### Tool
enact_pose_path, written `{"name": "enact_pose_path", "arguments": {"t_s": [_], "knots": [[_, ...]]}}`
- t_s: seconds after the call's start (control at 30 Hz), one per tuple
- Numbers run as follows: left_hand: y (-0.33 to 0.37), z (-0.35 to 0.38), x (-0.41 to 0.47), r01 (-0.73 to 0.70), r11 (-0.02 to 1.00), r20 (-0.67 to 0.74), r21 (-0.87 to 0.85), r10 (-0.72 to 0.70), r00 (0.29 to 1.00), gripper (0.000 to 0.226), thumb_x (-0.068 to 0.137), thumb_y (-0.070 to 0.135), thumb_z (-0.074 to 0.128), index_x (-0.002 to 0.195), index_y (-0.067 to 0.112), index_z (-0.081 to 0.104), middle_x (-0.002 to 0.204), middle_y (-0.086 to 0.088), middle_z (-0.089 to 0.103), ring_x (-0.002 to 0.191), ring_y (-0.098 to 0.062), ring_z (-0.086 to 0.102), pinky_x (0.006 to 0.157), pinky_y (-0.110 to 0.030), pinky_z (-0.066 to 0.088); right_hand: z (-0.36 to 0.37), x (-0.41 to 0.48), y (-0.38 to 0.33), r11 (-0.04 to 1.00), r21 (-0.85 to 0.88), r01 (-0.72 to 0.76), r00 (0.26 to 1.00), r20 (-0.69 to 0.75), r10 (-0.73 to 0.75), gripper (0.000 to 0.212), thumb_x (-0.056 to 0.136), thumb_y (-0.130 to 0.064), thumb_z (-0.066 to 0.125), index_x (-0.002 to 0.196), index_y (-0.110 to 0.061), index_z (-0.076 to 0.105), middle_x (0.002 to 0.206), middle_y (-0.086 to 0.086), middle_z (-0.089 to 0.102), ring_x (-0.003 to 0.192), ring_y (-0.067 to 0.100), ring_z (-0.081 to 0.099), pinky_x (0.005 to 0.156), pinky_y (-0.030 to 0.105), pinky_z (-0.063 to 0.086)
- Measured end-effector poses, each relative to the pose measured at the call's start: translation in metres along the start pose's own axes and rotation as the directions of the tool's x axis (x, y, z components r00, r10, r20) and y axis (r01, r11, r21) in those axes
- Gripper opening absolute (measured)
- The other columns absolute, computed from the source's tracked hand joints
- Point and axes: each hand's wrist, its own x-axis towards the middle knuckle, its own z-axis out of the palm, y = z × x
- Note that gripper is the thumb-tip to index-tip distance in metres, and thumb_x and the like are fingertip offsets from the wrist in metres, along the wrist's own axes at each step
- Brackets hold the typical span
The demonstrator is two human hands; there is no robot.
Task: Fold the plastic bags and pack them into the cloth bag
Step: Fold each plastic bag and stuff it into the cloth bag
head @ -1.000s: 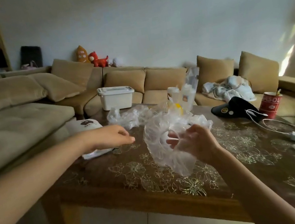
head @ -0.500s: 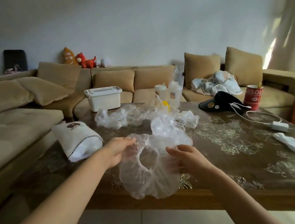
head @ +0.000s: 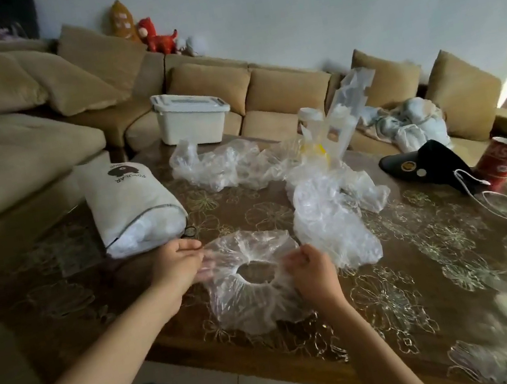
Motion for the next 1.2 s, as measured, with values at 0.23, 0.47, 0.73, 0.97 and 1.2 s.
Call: {"name": "enact_pose_path", "arguments": {"t_s": [0.23,0.47,0.73,0.97,1.2], "knots": [[-0.006,-0.022,0.003,-0.557,0.423,0.137,0.715,0.697,0.704,0.024,0.083,-0.001,0.064,0.106,0.006,0.067,0.102,-0.007,0.069,0.095,-0.022,0.065,0.079,-0.023,0.046,0.011,0.006,-0.026,0.719,-0.583,0.378,0.88,-0.015,-0.474,0.038,0.09,-0.005,0.051,0.127,-0.013,0.052,0.12,0.003,0.056,0.103,0.021,0.055,0.086,0.031,0.045],[-0.041,0.012,0.004,-0.628,0.165,0.561,0.76,0.319,0.764,0.079,0.087,0.065,-0.004,0.151,0.018,0.002,0.157,0.003,-0.007,0.145,-0.014,-0.012,0.112,-0.034,-0.015,0.051,0.024,-0.004,0.708,-0.402,0.581,0.814,0.321,-0.485,0.047,0.098,-0.038,0.036,0.141,-0.02,0.04,0.147,-0.004,0.039,0.138,0.013,0.032,0.115,0.026,0.017],[-0.039,-0.01,0.008,-0.631,-0.032,0.632,0.775,0.052,0.773,0.102,0.067,0.085,0.0,0.139,0.02,-0.031,0.144,0.004,-0.042,0.132,-0.014,-0.04,0.11,-0.04,-0.024,0.024,0.038,0.017,0.613,-0.559,0.558,0.812,0.522,-0.262,0.081,0.069,-0.082,-0.011,0.139,-0.042,-0.019,0.149,-0.02,-0.023,0.135,-0.002,-0.03,0.112,0.029,-0.022],[-0.038,-0.028,-0.005,-0.712,0.086,0.663,0.697,0.304,0.685,0.085,0.082,0.082,0.019,0.146,0.027,0.027,0.155,0.006,0.021,0.143,-0.011,0.014,0.111,-0.023,-0.014,-0.002,0.017,0.035,0.693,-0.483,0.535,0.843,0.245,-0.48,0.071,0.089,-0.069,0.012,0.144,-0.03,0.036,0.153,-0.011,0.024,0.142,0.005,0.016,0.116,0.031,0.019],[-0.043,-0.008,-0.022,-0.904,0.12,0.829,0.41,0.366,0.424,0.029,0.09,0.044,0.037,0.091,0.04,0.065,0.089,0.023,0.068,0.083,0.01,0.063,0.075,-0.015,0.053,-0.004,-0.002,0.046,0.815,-0.193,0.546,0.731,0.585,-0.351,0.077,0.085,-0.044,0.066,0.126,-0.063,0.004,0.133,-0.056,-0.004,0.13,-0.025,0.008,0.102,-0.002,0.009]]}}
